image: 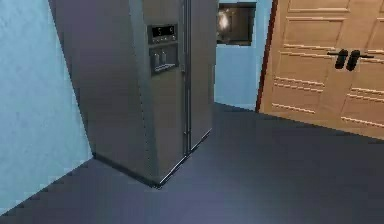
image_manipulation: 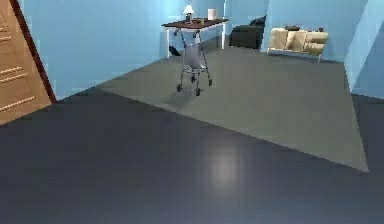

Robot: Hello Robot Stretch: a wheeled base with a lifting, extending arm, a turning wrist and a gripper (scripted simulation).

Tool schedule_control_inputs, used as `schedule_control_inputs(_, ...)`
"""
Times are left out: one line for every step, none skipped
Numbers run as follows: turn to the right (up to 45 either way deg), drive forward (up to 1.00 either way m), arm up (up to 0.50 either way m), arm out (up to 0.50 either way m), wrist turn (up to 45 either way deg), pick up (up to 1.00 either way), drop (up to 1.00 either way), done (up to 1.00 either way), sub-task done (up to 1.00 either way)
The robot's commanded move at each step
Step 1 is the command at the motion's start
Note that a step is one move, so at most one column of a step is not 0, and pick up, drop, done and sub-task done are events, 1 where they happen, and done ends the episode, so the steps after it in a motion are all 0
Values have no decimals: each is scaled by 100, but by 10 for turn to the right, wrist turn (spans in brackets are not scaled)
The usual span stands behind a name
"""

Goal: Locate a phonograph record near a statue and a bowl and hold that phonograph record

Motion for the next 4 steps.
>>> schedule_control_inputs(-450,0,0,0,0,0,0,0,0)
schedule_control_inputs(-450,0,0,0,0,0,0,0,0)
schedule_control_inputs(-450,0,0,0,0,0,0,0,0)
schedule_control_inputs(-180,0,0,0,0,0,0,0,0)
